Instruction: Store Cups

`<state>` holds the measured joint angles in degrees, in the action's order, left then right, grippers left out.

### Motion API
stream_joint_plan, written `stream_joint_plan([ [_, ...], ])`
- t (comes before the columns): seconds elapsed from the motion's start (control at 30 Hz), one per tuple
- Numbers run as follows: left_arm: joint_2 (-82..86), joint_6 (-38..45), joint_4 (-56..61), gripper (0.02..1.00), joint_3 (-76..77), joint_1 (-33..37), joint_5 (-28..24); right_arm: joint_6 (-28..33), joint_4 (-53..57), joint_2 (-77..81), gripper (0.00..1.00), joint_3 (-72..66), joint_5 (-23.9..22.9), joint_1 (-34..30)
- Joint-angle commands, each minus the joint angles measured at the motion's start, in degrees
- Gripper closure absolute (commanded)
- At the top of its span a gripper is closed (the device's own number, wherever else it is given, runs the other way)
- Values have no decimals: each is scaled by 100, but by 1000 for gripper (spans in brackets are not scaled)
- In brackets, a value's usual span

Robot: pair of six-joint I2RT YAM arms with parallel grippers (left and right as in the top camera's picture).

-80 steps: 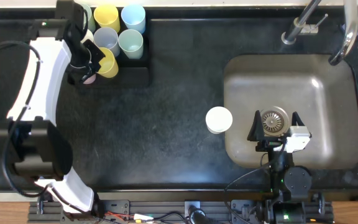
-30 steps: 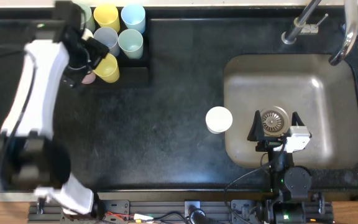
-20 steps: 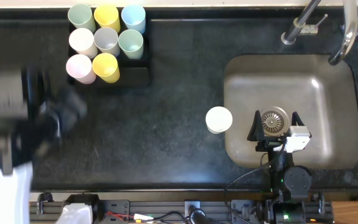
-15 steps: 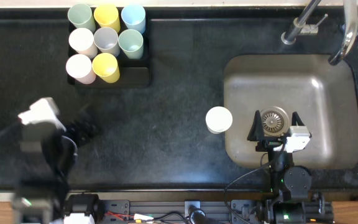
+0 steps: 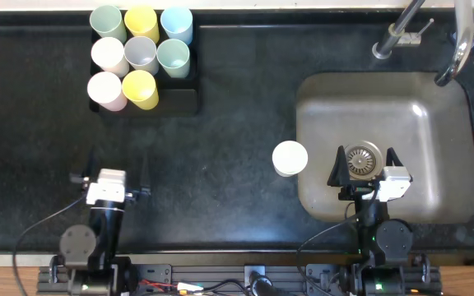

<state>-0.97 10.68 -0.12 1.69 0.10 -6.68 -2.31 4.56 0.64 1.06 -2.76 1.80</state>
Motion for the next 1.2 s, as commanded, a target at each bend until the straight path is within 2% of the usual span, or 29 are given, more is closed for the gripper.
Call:
stream_joint_plan([
  [0.03,81,-813,-448,20,-125,7,297,13,-26,-44,3,-74,39,-22],
  [1.2,81,-796,-437,20,-122,7,291,13,-26,-44,3,-74,39,-24],
])
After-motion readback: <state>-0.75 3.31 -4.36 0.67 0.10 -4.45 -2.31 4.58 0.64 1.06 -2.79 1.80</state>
